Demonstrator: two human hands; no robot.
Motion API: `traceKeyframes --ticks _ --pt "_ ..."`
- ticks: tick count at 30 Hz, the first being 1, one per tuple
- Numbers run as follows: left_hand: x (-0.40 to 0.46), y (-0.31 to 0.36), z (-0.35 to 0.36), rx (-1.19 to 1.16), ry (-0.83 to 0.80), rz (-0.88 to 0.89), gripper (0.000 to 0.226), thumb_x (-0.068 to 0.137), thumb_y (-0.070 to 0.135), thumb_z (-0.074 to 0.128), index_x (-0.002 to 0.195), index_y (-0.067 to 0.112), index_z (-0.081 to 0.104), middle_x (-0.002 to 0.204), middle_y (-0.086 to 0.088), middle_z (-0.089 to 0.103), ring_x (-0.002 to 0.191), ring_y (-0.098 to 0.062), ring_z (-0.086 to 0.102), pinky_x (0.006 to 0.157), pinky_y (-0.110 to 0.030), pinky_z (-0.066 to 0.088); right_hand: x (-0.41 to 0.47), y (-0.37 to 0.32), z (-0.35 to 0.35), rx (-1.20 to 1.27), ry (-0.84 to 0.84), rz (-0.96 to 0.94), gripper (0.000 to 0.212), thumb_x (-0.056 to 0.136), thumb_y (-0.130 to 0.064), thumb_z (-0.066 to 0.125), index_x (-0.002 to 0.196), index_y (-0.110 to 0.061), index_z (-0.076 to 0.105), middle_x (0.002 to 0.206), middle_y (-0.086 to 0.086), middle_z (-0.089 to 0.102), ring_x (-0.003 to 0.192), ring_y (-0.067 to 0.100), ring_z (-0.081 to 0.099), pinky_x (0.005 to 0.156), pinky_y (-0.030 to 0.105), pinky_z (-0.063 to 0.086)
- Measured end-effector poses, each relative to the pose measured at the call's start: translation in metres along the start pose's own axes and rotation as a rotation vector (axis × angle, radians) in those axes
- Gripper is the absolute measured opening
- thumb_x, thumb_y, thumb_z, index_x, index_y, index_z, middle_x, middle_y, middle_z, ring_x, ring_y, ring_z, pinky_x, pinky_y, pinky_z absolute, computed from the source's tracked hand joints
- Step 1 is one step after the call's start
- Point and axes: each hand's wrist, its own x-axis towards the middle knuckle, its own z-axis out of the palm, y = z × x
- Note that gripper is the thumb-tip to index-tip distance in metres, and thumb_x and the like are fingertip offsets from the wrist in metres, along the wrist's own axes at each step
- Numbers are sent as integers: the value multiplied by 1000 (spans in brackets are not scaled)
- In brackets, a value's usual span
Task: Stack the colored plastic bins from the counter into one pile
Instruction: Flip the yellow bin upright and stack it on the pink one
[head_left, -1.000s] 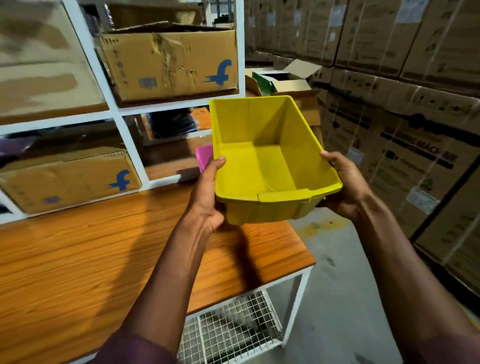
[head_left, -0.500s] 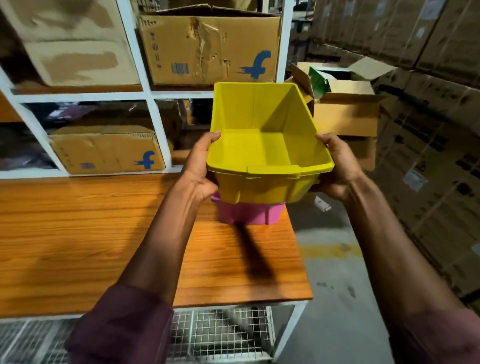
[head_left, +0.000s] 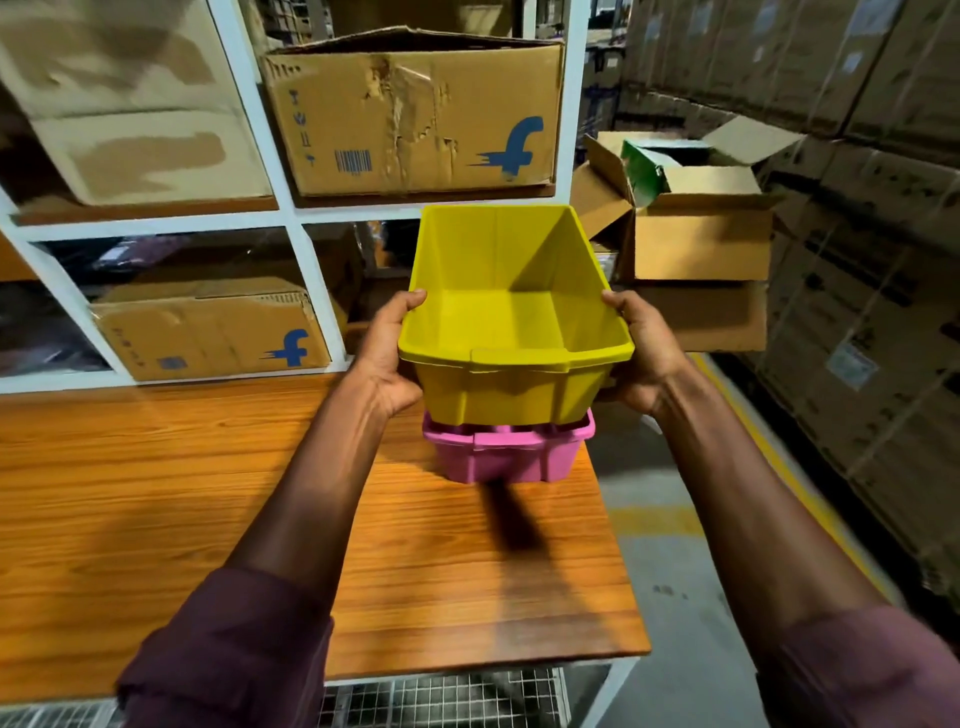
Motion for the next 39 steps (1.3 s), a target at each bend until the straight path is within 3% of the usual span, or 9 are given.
traceKeyframes --ticks 6,11,15,20,24,27,31,35,39 --pt "14 -1 -9 -15 -20 -13 28 92 43 59 102 21 73 93 -8 76 84 -28 69 82 -38 52 7 4 2 43 -5 1 35 103 -48 44 122 -20 56 60 -1 69 37 14 59 36 21 46" --pt "19 -1 -14 -18 -25 -18 28 91 43 60 101 21 73 91 -7 76 84 -27 68 82 -38 51 12 4 4 24 -13 4 32 102 -50 45 111 -22 58 58 -2 67 36 14 58 38 22 47" --pt "22 -3 -16 -24 -30 -18 28 92 43 59 102 20 73 89 -7 77 84 -27 68 81 -38 51 16 7 2 19 1 -6 36 100 -51 47 117 -22 60 64 0 70 39 15 61 38 23 48" --pt "28 -5 -17 -28 -42 -29 29 92 43 59 103 20 72 89 -8 76 83 -28 68 80 -37 51 24 9 -4 12 16 4 31 100 -51 46 103 -24 62 65 -1 70 40 15 61 40 24 49" --pt "33 -10 -18 -40 -43 -45 31 93 44 58 105 20 72 90 -9 76 84 -28 67 80 -38 52 34 14 -7 -67 59 7 51 86 -62 55 123 -28 68 106 5 77 84 30 70 67 44 57" --pt "37 -15 -19 -47 -44 -62 32 93 44 57 109 20 71 92 -9 76 86 -29 67 81 -39 52 36 18 -6 -99 89 17 57 78 -64 59 122 -28 68 108 5 76 91 32 67 69 46 57" --pt "42 -23 -23 -60 -37 -90 33 93 45 57 108 20 71 95 -10 76 88 -30 67 86 -41 51 42 25 -9 -80 61 36 48 86 -61 55 117 -28 70 111 8 75 101 33 64 90 51 49" --pt "45 -31 -27 -67 -12 -108 33 92 46 59 108 20 72 97 -11 76 91 -31 67 89 -44 50 43 31 -8 -43 56 72 34 91 -58 53 93 -28 68 84 1 73 83 26 58 71 35 42" --pt "48 -33 -30 -63 7 -119 32 92 46 59 105 20 73 94 -11 77 89 -31 67 86 -43 51 49 35 -9 -37 48 77 31 93 -57 53 92 -28 65 72 -4 72 73 21 55 59 32 38"
